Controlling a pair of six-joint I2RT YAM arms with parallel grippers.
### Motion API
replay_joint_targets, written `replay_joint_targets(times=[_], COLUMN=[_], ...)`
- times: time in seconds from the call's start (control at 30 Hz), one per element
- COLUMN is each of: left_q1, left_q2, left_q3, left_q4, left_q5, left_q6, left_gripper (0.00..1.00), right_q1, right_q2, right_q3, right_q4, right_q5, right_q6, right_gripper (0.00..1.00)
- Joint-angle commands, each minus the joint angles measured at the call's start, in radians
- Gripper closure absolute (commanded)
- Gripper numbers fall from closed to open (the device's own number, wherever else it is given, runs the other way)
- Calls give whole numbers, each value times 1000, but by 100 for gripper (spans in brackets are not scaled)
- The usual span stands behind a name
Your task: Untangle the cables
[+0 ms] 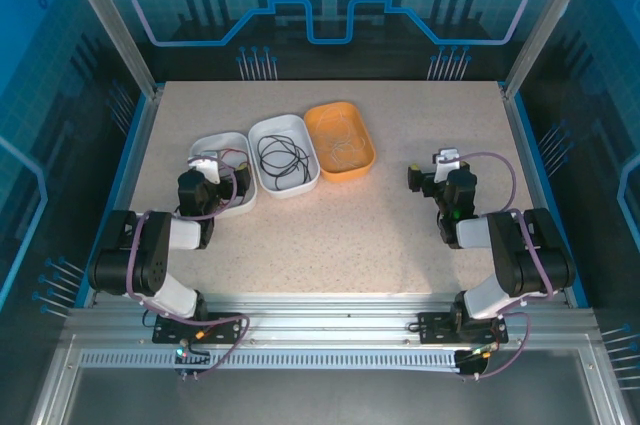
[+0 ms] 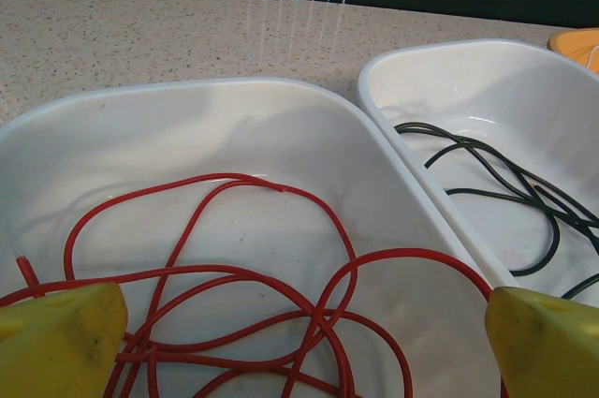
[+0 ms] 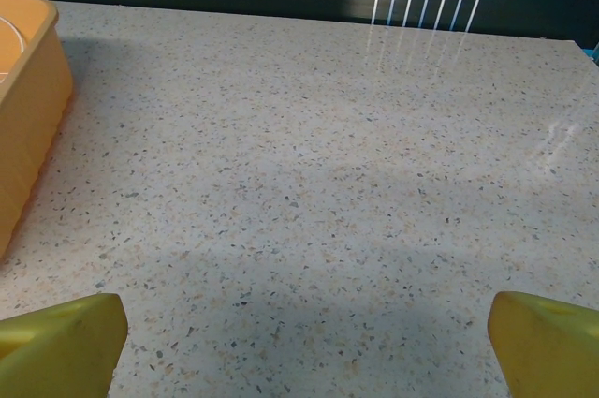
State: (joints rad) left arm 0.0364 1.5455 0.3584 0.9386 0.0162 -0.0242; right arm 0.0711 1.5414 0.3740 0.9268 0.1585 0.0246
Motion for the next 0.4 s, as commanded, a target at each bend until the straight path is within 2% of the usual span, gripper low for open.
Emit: replay_joint_targets(times=[0.0, 0.37], left_q1=[0, 1], left_q2=[4, 4], left_q3=[20, 20], left_q4=[-7, -8], left_q5=[20, 19], left_q6=[9, 9], left_gripper=[1, 1], right_q1=[-5, -3], right_q2=[0, 1], right_q3=[5, 6], right_q4=[2, 2], right_q5=[-11, -8], right_q6=[-6, -9], right_gripper=[0, 0])
